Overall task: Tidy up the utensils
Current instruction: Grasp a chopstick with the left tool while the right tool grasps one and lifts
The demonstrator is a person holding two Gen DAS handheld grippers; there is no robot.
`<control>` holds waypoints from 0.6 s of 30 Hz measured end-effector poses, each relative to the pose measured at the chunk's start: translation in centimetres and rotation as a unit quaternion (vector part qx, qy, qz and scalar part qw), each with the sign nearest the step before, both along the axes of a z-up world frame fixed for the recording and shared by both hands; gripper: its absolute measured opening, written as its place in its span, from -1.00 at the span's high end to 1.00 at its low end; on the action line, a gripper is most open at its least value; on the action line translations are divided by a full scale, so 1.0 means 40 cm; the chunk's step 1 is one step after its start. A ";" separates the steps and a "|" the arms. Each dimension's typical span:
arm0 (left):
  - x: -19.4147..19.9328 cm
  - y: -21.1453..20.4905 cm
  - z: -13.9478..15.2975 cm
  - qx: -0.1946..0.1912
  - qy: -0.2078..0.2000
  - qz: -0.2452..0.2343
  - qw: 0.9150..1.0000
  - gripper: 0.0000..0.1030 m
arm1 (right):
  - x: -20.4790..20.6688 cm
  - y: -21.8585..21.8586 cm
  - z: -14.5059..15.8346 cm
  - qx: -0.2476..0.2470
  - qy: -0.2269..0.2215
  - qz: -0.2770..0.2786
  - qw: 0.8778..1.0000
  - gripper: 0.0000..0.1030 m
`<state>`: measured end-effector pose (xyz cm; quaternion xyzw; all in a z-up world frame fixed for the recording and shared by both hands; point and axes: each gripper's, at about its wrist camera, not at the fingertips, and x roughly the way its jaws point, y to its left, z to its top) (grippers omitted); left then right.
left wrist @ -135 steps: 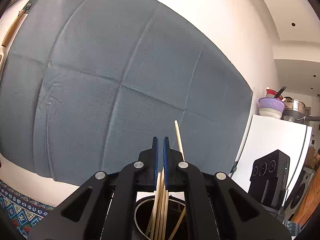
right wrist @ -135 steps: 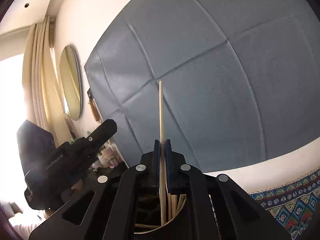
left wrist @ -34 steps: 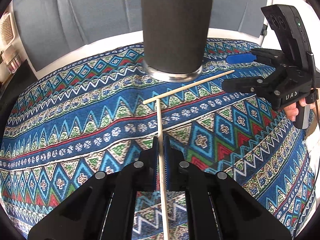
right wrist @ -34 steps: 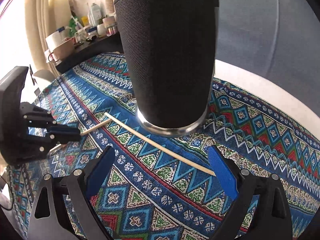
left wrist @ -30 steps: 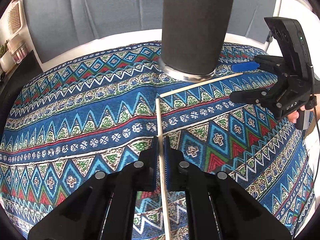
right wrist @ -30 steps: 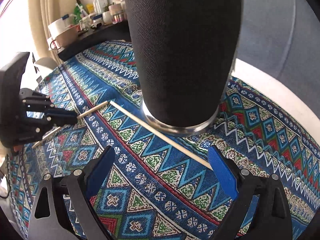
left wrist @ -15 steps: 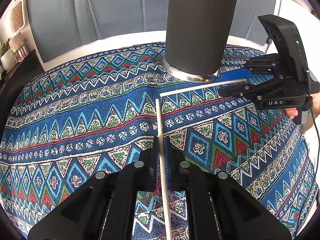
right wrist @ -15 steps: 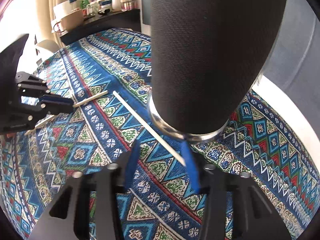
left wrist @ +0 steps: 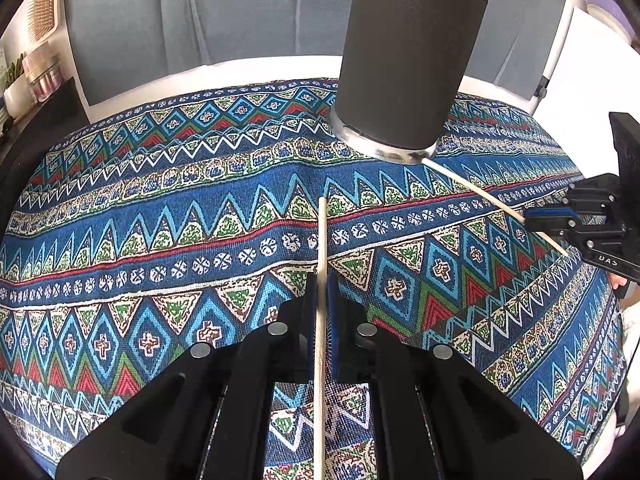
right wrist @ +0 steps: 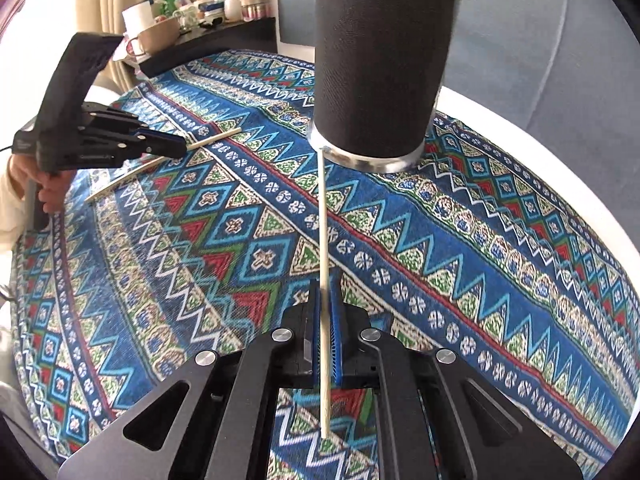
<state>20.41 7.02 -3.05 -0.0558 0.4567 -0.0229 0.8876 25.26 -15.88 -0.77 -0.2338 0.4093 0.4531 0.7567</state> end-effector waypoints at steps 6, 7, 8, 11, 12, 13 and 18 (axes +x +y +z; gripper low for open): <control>-0.028 0.018 0.009 -0.011 0.009 0.010 1.000 0.90 | -0.025 -0.123 0.066 0.084 0.016 -0.033 0.996 0.91; -0.030 0.021 0.013 -0.011 0.009 0.012 1.000 0.90 | -0.025 -0.143 0.079 0.102 0.017 -0.042 0.994 0.91; -0.036 0.022 0.018 -0.011 0.007 0.013 1.000 0.90 | -0.022 -0.156 0.093 0.121 0.015 -0.052 0.991 0.91; -0.046 0.026 0.046 -0.012 -0.002 0.017 1.000 0.90 | -0.021 -0.200 0.131 0.171 0.010 -0.074 0.983 0.91; -0.049 0.028 0.058 -0.012 -0.006 0.019 1.000 0.90 | -0.026 -0.206 0.142 0.183 0.006 -0.078 0.980 0.91; -0.051 0.031 0.072 -0.008 -0.013 0.023 1.000 0.90 | -0.028 -0.218 0.154 0.195 -0.001 -0.083 0.977 0.91; -0.058 0.055 0.157 -0.001 -0.047 0.038 0.998 0.90 | -0.045 -0.259 0.202 0.243 -0.035 -0.110 0.963 0.91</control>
